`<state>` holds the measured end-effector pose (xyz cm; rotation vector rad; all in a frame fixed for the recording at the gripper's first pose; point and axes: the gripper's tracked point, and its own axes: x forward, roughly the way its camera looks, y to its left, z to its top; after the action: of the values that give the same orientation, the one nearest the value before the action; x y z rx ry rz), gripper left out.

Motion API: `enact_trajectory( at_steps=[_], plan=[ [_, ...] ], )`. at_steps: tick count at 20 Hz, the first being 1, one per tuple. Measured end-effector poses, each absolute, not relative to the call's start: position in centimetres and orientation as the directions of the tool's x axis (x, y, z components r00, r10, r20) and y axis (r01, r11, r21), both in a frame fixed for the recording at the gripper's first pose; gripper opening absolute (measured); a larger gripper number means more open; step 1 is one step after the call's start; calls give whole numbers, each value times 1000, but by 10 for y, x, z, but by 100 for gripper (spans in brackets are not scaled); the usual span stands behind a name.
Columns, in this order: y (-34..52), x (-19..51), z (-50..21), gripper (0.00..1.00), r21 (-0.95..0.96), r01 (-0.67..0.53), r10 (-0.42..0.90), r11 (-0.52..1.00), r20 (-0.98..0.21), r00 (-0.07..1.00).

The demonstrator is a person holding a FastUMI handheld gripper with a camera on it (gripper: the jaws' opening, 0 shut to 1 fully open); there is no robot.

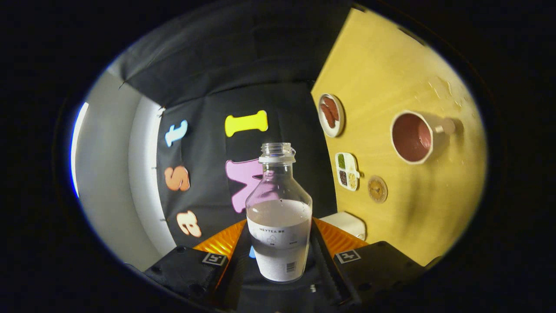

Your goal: Take the bottle from table, then pour the juice into the cup, finally place the bottle on the coaster

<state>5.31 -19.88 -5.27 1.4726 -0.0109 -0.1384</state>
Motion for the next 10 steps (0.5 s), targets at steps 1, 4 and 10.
enact_trajectory(
  at_steps=[1, 4, 10],
  plan=[
    [-196, 54, -48, 75, 979, 89, -103, 181, -72, 992],
    [-189, 54, -39, 75, 880, 111, -128, 462, -57, 990],
    [-160, 70, -3, 75, 557, 145, -185, 818, 15, 983]
  ],
)
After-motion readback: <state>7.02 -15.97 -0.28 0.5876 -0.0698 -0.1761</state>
